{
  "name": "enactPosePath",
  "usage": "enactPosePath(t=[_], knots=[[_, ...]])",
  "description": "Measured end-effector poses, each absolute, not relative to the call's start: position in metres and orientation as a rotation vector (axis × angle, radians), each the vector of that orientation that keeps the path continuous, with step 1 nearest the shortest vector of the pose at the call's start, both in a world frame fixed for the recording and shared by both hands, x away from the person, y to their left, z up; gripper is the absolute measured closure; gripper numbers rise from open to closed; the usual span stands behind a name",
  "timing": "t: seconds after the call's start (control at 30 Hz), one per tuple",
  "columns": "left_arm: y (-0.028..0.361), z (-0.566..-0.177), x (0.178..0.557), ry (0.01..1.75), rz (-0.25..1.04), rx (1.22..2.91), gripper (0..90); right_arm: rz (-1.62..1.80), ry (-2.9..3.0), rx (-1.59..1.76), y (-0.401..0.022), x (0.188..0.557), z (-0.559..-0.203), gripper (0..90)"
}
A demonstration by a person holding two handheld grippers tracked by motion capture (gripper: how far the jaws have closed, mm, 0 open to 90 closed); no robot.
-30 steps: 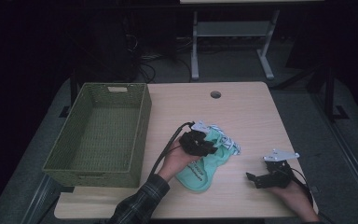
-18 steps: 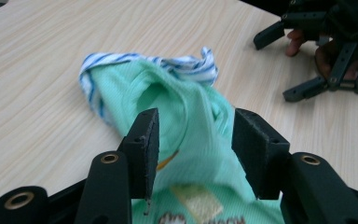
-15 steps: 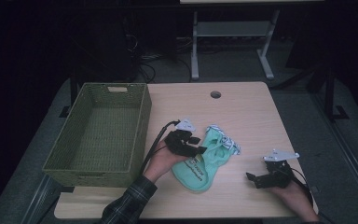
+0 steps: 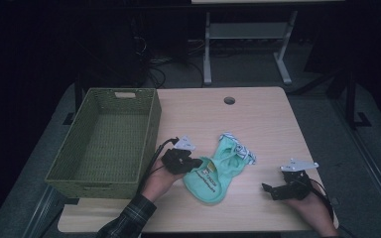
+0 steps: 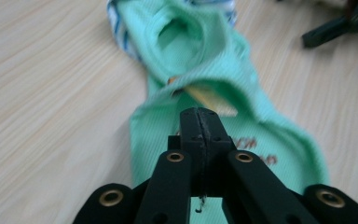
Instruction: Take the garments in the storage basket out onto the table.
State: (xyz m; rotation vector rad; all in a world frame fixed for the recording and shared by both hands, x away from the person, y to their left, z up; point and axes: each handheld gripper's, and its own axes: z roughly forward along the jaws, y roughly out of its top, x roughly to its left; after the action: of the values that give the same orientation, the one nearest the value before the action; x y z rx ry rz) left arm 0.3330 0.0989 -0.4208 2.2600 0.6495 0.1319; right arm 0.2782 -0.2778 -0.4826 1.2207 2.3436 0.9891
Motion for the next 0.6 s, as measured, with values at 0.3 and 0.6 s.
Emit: enactPosePath(t=[0.3,0.6], knots=[[0.105,-0.444,0.329,0.698,0.138,2.328,89.5,0.992,2.348,1.214,-0.278,0.279,-0.483,3.2],[0.104,-0.458,0.332,0.717,0.144,2.382,89.5,0.986,2.35,1.221,-0.28,0.279,-0.478,5.0]])
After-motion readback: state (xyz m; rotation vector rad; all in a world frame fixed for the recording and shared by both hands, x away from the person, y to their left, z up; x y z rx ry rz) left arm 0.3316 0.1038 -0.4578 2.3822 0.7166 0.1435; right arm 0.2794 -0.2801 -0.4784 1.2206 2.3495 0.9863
